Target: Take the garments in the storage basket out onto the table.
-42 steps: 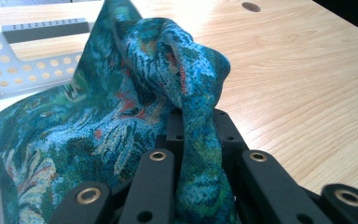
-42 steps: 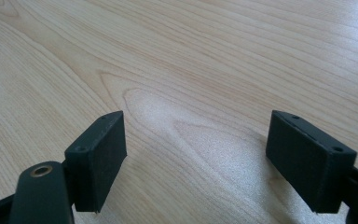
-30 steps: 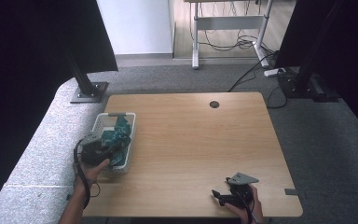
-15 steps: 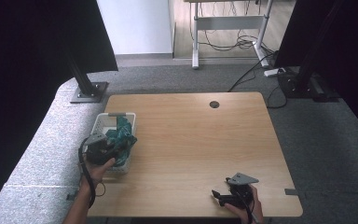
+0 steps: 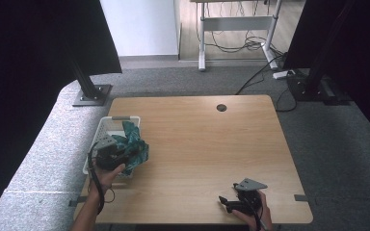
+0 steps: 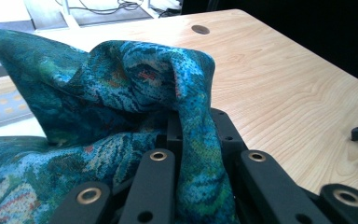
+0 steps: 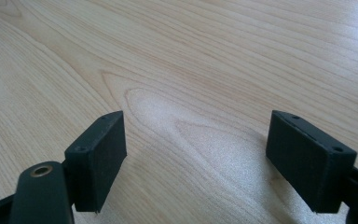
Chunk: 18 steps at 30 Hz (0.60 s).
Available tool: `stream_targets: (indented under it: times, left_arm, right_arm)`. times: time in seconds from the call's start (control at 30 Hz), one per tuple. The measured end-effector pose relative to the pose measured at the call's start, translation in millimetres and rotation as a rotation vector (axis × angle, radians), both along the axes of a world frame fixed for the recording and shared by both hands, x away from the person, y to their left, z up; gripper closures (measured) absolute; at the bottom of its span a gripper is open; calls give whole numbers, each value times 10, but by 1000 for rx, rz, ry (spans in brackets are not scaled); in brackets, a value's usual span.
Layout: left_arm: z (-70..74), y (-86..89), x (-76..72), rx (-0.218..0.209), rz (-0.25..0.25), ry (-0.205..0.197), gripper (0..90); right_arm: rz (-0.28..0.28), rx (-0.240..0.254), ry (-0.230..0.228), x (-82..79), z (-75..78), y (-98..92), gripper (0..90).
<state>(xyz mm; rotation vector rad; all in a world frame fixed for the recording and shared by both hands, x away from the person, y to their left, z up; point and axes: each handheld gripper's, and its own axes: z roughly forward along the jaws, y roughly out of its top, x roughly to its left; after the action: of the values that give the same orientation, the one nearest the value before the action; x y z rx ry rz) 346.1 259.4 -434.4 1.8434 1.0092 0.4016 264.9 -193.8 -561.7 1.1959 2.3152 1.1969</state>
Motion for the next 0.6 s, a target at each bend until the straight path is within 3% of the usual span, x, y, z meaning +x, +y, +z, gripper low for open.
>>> stream_targets:
  times: [0.6]
  left_arm:
    - [5, -216, -7, -1, -46, -7, 802]
  right_arm:
    - [0, 0, -1, 1, 0, 0, 197]
